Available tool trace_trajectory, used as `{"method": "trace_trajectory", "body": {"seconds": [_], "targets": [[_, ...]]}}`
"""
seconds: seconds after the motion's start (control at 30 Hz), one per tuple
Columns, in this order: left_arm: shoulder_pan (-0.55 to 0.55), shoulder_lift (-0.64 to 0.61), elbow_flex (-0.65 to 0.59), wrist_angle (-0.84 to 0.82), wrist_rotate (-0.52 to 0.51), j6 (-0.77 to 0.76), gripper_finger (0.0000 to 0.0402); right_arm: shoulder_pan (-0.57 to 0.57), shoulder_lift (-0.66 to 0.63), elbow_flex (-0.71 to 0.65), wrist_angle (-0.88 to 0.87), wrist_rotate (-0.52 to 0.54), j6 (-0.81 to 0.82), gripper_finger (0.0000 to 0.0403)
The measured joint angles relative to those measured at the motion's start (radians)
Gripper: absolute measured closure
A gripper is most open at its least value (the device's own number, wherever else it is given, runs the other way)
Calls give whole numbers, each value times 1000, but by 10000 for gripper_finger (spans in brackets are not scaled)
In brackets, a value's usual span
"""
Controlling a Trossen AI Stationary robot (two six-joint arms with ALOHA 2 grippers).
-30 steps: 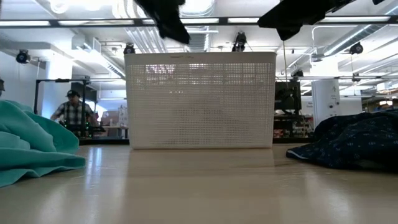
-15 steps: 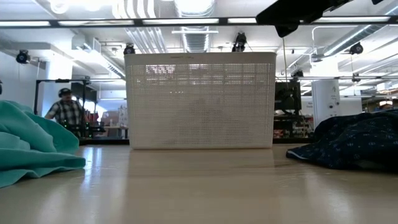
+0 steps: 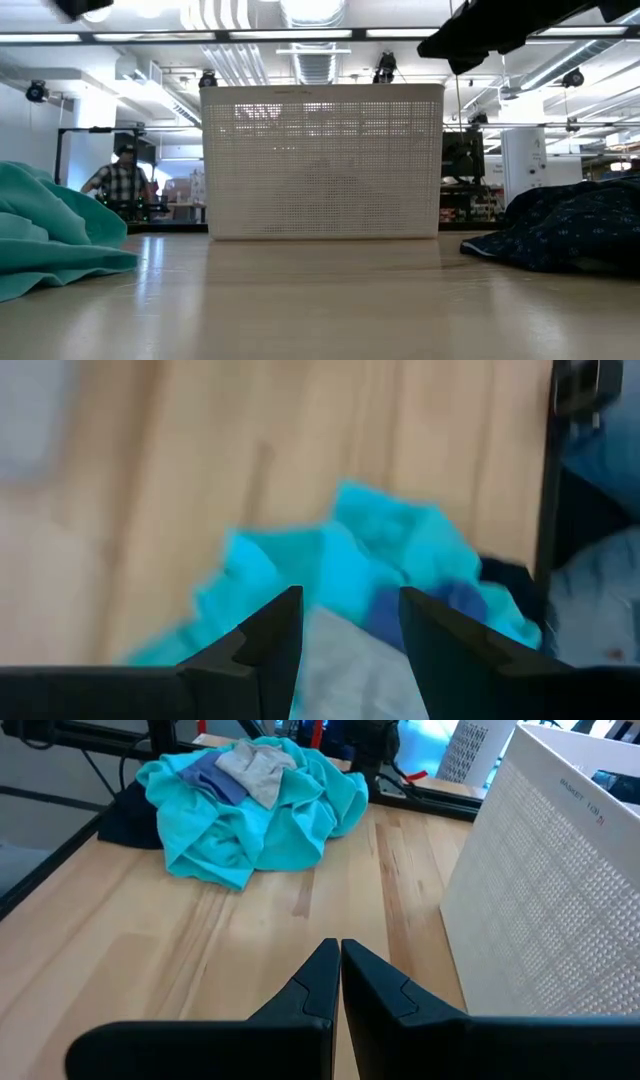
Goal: Sort clothes
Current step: Put the purple sock into the white laundry bin
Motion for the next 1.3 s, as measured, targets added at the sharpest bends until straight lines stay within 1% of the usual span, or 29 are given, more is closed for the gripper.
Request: {"method": "trace_trajectory", "body": {"seconds": [0.13,0.27,0.33,0.43,0.67,0.8,0.87,0.93,1.0,1.07,1.13,1.17,1.23,1.3], "targets": [[-104,24,-113,127,33,-156,250,0,0,-1,16,0,0,403],[-161,69,-178,249,64,-230,256,0,0,-1,36,0,-1,403],[-177,96,-199,308,64,-230,256,0,0,-1,36,0,-7,403],[-189,153,-201,377,64,-188,251,0,0,-1,36,0,-8,403],[-189,273,-194,368,108,-160,223,0,0,-1,36,0,-10,403],[-189,310,-194,370,113,-130,207,0,0,-1,36,0,-10,403],[-186,321,-194,375,112,-119,208,0,0,-1,36,0,-10,403],[-184,327,-194,377,101,-103,224,0,0,-1,36,0,-10,403],[-184,326,-194,387,96,-77,256,0,0,-1,37,0,-10,403],[-184,317,-194,387,96,-50,304,0,0,-1,37,0,-10,403],[-184,298,-194,388,99,-31,364,0,0,-1,40,0,-10,403],[-180,286,-194,388,108,-27,381,0,0,-1,40,0,-10,403],[-176,259,-194,389,122,-37,389,0,0,-1,41,0,-10,403],[-173,221,-194,391,108,-50,392,0,0,-1,44,0,-10,403]]}}
